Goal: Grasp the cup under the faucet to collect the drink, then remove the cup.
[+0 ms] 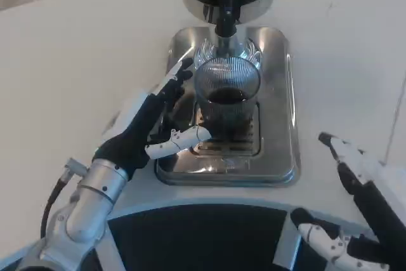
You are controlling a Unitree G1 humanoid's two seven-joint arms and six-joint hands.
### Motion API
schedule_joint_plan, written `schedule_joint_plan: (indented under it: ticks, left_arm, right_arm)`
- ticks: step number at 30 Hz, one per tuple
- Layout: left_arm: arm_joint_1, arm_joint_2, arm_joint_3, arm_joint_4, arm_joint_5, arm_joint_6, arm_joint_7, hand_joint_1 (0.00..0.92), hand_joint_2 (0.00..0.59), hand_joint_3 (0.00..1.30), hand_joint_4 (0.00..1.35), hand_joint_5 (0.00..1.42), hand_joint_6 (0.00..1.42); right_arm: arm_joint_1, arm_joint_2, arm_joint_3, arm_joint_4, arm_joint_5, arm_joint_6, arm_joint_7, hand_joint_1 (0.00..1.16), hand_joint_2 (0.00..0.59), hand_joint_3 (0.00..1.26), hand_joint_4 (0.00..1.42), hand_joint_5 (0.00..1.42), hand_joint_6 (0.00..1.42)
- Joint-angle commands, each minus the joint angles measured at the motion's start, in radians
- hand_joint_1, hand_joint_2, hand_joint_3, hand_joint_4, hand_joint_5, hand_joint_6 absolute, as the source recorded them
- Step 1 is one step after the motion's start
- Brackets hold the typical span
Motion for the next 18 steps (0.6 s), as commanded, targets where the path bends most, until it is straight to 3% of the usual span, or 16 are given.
schedule_joint_plan:
  ticks: [1,12,18]
  left_arm:
    - [-0.019,-0.005,-0.009,0.035,0.000,-0.030,-0.022,0.271,0.044,0.07,0.07,0.10,0.03]
    - [-0.059,-0.016,-0.013,0.082,0.000,-0.046,-0.036,0.272,0.044,0.07,0.06,0.10,0.04]
    - [-0.077,-0.019,-0.015,0.097,0.000,-0.060,-0.051,0.266,0.045,0.07,0.06,0.10,0.04]
  right_arm:
    - [0.039,0.005,-0.009,0.018,-0.021,-0.034,-0.019,0.33,0.402,0.00,0.00,0.00,0.00]
    - [0.086,0.029,0.010,0.027,-0.075,-0.069,-0.015,0.33,0.406,0.00,0.00,0.00,0.00]
    - [0.086,0.042,-0.002,0.050,-0.081,-0.080,-0.018,0.33,0.406,0.00,0.00,0.00,0.00]
